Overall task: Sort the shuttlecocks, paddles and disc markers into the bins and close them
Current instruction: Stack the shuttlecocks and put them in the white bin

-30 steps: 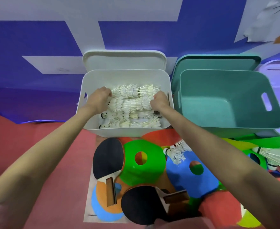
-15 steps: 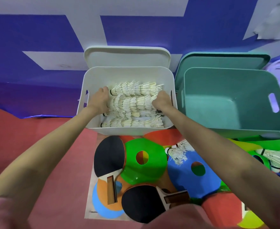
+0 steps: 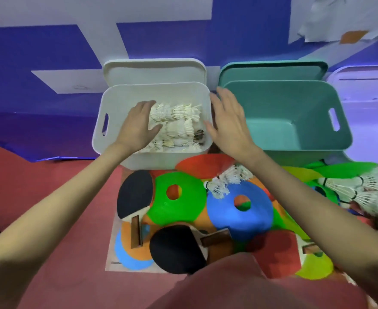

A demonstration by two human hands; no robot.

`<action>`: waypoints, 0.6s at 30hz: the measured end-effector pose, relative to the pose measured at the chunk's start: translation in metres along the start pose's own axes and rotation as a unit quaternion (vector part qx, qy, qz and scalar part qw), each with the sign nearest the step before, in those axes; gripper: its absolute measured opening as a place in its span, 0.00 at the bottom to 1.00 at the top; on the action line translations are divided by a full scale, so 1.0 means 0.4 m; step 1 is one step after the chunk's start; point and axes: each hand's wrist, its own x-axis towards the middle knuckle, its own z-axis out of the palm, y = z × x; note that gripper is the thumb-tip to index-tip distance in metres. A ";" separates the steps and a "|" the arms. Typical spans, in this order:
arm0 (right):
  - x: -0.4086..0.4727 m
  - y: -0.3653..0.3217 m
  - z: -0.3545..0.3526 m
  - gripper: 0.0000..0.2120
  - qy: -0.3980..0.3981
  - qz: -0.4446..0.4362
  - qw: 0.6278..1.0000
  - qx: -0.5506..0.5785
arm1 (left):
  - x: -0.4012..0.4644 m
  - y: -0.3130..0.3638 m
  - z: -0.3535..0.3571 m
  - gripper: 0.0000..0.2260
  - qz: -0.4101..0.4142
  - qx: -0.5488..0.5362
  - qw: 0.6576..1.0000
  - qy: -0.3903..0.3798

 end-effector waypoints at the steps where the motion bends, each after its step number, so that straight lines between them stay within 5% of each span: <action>1: -0.053 0.025 -0.027 0.29 0.022 0.019 1.000 0.013 | -0.020 0.057 0.009 0.25 0.033 -0.015 0.999 0.028; 5: -0.308 0.148 -0.090 0.27 0.073 0.122 0.989 0.047 | -0.110 0.289 0.076 0.20 0.117 -0.105 0.984 0.087; 12: -0.739 0.351 -0.147 0.29 0.041 0.274 0.959 0.064 | -0.241 0.575 0.279 0.22 0.135 -0.181 0.974 -0.035; 18: -0.902 0.462 -0.203 0.28 0.062 0.342 0.935 0.073 | -0.290 0.739 0.401 0.22 0.151 -0.171 0.967 -0.113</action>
